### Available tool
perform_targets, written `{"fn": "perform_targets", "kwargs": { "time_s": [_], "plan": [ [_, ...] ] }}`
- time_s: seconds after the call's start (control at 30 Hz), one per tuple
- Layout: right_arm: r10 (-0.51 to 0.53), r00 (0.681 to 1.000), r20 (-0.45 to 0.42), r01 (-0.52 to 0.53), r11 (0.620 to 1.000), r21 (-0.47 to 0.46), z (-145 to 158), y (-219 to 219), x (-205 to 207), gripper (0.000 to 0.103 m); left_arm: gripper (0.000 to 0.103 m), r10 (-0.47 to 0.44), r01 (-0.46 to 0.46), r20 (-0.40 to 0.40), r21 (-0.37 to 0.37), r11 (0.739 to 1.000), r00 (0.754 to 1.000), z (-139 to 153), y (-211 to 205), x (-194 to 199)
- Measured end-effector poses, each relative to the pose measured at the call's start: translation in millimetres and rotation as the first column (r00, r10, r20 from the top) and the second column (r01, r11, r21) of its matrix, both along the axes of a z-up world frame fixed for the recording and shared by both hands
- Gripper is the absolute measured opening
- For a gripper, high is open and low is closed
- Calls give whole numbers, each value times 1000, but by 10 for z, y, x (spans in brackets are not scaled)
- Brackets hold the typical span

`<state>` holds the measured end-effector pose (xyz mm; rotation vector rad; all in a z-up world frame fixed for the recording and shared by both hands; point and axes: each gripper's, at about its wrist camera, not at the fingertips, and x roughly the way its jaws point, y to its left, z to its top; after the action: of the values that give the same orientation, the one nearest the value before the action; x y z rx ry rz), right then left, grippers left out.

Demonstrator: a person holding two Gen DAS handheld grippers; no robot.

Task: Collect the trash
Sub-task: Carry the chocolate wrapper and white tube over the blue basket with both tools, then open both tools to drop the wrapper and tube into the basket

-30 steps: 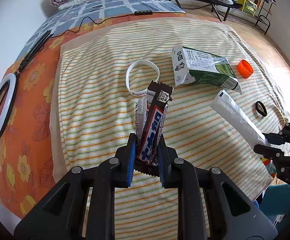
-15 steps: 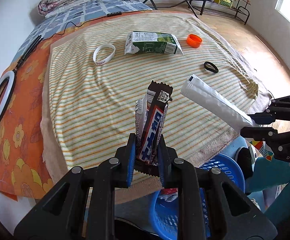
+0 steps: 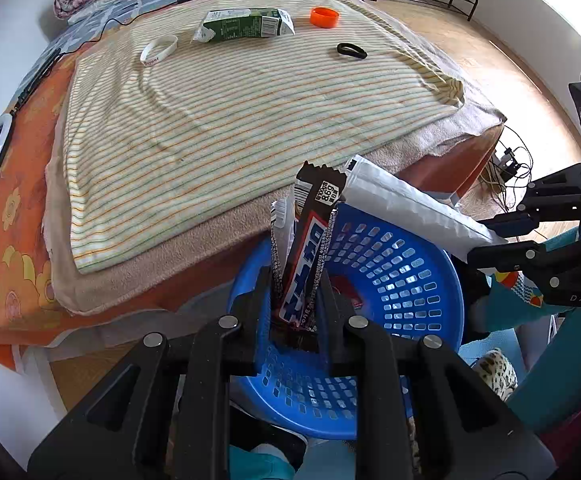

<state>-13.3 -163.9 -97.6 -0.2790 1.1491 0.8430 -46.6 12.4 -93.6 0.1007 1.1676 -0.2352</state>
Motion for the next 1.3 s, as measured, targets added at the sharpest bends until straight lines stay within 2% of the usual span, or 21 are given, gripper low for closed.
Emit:
{"fn": "perform_targets", "kwargs": {
  "time_s": [0.4, 0.83, 1.0, 1.07, 1.13, 1.2, 1.27, 1.3],
  "plan": [
    [17, 998, -60, -19, 999, -27, -279, 2, -234, 16, 19, 18, -22, -108, -29, 999, 994, -490, -46, -269],
    [-6, 996, -89, 2, 999, -44, -392, 3, -195, 19, 19, 0, -2, -142, -13, 1000, 990, -663, -103, -339],
    [-14, 996, -90, 10, 999, -41, -401, -13, -193, 20, 36, -6, 5, -152, -8, 1000, 988, -692, -121, -335],
    [-19, 996, -88, 15, 999, -45, -408, -24, -193, 20, 50, -6, 6, -150, -3, 1000, 989, -702, -138, -338],
    [-25, 996, -89, 20, 999, -48, -414, -32, -188, 20, 56, -5, 5, -147, -1, 1000, 989, -707, -149, -339],
    [-31, 995, -90, 26, 998, -52, -418, -45, -177, 21, 56, -4, 3, -149, -2, 1000, 989, -713, -148, -335],
    [-36, 996, -86, 32, 998, -57, -415, -46, -170, 28, 56, 0, -1, -151, -2, 1000, 988, -721, -136, -330],
    [-40, 996, -81, 35, 998, -58, -409, -42, -173, 38, 56, 2, -3, -153, -2, 1000, 988, -725, -130, -329]
  ]
}}
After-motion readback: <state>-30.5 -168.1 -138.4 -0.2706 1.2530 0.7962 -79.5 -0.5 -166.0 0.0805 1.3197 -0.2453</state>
